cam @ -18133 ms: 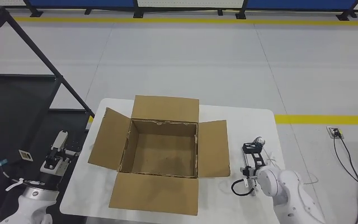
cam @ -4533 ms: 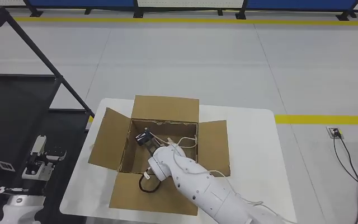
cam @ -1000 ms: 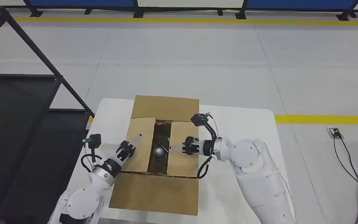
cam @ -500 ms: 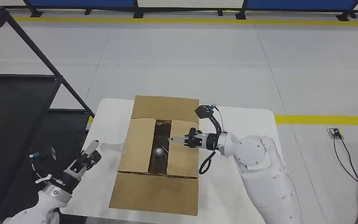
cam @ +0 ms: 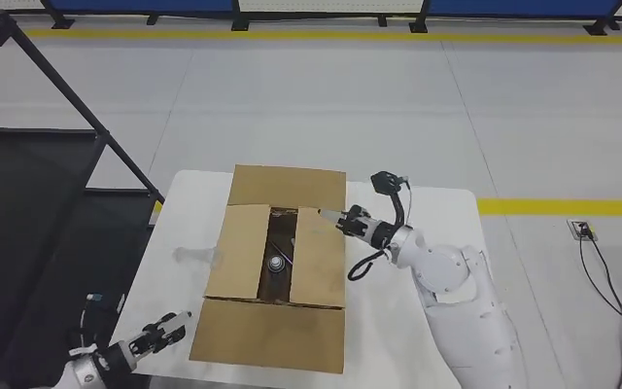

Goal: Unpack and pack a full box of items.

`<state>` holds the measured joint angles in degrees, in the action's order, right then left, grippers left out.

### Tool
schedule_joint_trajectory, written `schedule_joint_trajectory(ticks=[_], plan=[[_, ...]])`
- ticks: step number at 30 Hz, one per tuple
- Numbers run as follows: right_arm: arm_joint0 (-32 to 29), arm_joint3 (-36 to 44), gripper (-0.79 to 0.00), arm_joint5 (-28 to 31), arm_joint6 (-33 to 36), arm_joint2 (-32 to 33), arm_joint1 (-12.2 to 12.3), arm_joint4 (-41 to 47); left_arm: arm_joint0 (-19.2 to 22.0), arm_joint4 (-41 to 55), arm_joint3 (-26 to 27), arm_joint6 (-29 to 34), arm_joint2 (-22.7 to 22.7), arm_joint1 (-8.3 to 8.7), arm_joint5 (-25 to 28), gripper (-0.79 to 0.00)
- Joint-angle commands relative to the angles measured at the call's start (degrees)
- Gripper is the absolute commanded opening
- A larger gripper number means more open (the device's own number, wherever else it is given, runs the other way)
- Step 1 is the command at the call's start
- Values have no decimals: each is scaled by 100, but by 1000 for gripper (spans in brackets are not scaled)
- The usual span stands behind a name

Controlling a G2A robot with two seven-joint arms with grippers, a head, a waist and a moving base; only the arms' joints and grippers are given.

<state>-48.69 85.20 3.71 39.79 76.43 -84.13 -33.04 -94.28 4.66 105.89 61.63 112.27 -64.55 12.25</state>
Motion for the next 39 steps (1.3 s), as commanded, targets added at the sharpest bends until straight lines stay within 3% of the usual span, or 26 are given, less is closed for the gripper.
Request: schedule_joint_trajectory(ticks=[1, 10, 21, 31, 39], plan=[[-49, -24, 0, -54, -713, 60, -7, 1, 159, -83, -98, 270, -206, 32, -67, 0], [416, -979, 0, -327, -1939, -69, -54, -298, 508, 68, -345, 1052, -669, 138, 64, 0], [1712, -3519, 0, -2, -1973, -634, -275, 281, 505, 1074, -149, 1008, -523, 210, -114, 0], [2459, -4959, 0, 1259, -985, -617, -405, 1619, 494, 1218, 63, 202, -493, 239, -434, 0], [2718, -5413, 0, 2166, 89, -263, -334, 2695, 546, 1220, 144, -424, -608, 248, -682, 0]])
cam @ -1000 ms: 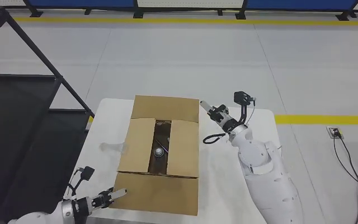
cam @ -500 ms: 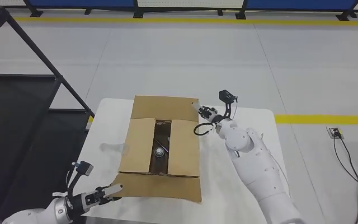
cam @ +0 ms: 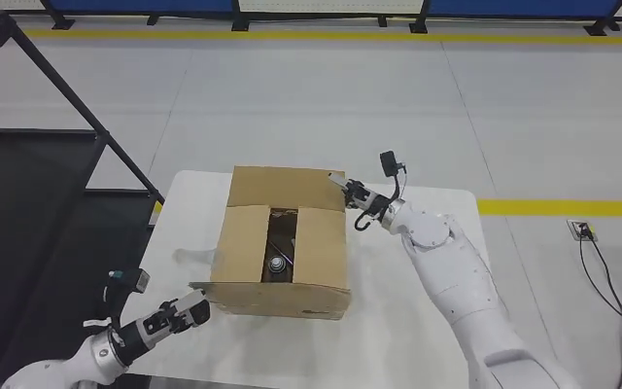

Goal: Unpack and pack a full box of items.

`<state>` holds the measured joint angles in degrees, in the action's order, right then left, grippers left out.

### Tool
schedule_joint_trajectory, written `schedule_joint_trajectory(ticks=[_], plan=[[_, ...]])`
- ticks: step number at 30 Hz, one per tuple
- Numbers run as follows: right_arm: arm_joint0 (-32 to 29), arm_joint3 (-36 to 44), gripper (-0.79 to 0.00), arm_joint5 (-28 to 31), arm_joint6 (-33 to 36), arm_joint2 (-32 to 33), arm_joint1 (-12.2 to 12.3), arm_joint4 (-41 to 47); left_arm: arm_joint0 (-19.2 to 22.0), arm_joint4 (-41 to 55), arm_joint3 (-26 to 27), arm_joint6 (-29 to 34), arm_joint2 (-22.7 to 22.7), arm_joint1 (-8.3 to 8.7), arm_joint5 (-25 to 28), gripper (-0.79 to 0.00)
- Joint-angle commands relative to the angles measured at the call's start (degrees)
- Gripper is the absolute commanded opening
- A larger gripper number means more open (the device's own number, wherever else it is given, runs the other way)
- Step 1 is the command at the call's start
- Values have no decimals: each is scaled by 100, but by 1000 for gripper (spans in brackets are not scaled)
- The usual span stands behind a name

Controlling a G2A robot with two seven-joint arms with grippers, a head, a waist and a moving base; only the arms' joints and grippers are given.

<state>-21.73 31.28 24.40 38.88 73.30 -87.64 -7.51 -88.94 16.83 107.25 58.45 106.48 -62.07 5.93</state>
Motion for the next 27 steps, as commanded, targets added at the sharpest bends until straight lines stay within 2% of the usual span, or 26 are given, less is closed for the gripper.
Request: schedule_joint_trajectory(ticks=[1, 7, 13, 17, 22, 27], plan=[[31, -18, 0, 189, 347, 88, 30, 270, 26, 19, 9, -191, -47, 0, -117, 0], [-14, 240, 0, 491, 1143, 284, 131, 799, 126, -208, 67, -816, -192, 1, -404, 0], [-382, 1149, 0, 451, 1862, 456, 274, 1108, 202, -459, 149, -1378, -372, -5, -592, 0], [-779, 2088, 0, -214, 2118, 480, 384, 865, 251, -831, 218, -1854, -514, -12, -624, 0], [-1301, 3219, 0, -1378, 2425, 401, 484, 561, 307, -1249, 261, -2275, -791, -26, -574, 0], [-1668, 3854, 0, -2145, 2520, 322, 554, 376, 391, -1500, 252, -2606, -1020, -44, -597, 0]])
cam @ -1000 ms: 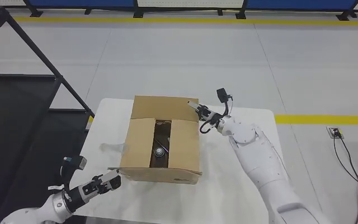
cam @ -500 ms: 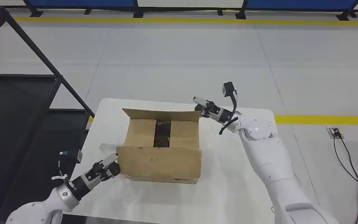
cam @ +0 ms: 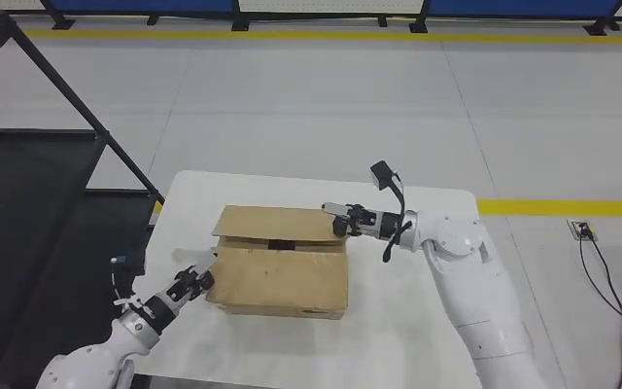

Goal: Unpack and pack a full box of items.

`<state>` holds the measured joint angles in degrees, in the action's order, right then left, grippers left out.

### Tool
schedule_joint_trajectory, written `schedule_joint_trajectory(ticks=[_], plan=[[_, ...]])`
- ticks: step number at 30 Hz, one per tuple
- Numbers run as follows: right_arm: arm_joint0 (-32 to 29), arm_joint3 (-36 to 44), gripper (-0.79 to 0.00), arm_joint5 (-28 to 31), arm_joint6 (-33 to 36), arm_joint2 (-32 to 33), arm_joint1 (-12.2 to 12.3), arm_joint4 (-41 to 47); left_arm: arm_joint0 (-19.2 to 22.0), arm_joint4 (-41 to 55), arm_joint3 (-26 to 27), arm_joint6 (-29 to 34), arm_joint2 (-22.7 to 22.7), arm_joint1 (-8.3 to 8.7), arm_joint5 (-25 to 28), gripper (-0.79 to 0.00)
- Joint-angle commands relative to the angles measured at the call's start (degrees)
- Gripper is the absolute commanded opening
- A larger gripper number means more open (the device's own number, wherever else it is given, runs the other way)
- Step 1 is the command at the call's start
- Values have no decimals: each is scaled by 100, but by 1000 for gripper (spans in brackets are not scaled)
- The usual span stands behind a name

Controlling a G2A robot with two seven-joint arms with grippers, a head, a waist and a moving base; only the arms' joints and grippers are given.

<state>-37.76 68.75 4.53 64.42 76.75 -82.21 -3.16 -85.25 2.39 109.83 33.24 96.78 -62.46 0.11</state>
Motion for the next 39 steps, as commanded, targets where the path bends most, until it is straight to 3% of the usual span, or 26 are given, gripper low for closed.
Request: schedule_joint_trajectory(ticks=[1, 7, 20, 30, 39], plan=[[-123, 187, 0, -258, -76, -51, 17, -76, 43, -109, -11, -154, -93, -8, -26, 0], [-267, 285, 0, -673, -169, -239, 38, -49, 155, -631, -41, -681, -400, -36, -59, 0], [-57, -146, 0, -861, -266, -513, 47, 351, 240, -1006, -104, -1094, -668, -72, 7, 0], [-232, -157, 0, -457, -293, -514, 122, 498, 85, -150, -101, -2037, -236, -147, -309, 0], [-287, 4, 0, -189, -378, -725, 155, 390, -23, 374, -755, -2572, 66, -205, -1057, 0]])
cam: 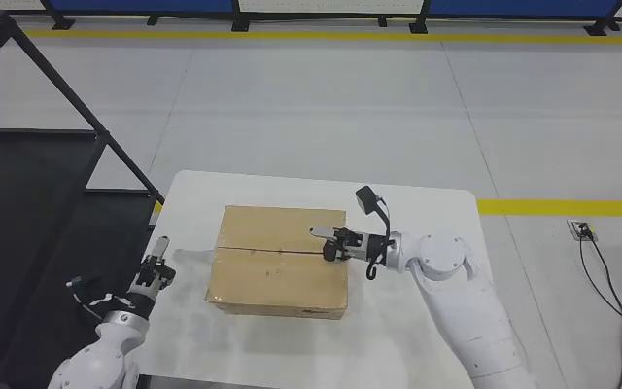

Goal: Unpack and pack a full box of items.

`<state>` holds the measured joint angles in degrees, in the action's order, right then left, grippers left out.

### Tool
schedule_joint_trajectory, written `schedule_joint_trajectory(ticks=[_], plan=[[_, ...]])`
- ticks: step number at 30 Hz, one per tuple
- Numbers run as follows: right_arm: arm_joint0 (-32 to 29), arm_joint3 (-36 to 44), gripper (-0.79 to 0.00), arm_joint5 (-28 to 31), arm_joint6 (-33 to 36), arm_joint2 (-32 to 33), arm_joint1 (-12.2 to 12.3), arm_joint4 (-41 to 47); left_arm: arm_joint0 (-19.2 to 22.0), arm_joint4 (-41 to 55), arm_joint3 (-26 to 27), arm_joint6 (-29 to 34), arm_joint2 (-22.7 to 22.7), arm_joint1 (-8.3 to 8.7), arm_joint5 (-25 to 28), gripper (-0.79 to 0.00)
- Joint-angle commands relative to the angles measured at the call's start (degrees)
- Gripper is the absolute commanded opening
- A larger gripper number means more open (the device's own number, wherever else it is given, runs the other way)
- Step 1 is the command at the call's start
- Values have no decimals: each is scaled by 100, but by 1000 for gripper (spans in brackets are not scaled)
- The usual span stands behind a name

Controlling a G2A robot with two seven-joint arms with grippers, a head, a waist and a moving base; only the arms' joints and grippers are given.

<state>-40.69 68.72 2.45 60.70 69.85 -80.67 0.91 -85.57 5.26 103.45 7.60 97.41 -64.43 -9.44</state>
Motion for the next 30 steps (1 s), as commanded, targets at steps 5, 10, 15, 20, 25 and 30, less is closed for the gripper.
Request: schedule_joint_trajectory(ticks=[5, 10, 15, 20, 25, 30], plan=[[19, 17, 0, 84, -72, -157, 9, -48, 198, 385, -562, 231, -57, -27, -330, 0], [16, 53, 0, 115, -116, -216, 29, -56, 544, 629, -1000, 531, -230, -49, -313, 0], [-60, 162, 0, 146, -160, -208, 66, -68, 1038, 1063, -1477, 658, -446, -101, -391, 0], [-144, 298, 0, 125, -193, -180, 107, -60, 1471, 1295, -1948, 826, -713, -148, -384, 0], [-181, 385, 0, 93, -217, -182, 140, -57, 1873, 1355, -2473, 1137, -962, -178, -309, 0], [-156, 377, 0, 60, -257, -228, 157, -44, 2143, 1727, -2783, 1067, -1027, -231, -205, 0]])
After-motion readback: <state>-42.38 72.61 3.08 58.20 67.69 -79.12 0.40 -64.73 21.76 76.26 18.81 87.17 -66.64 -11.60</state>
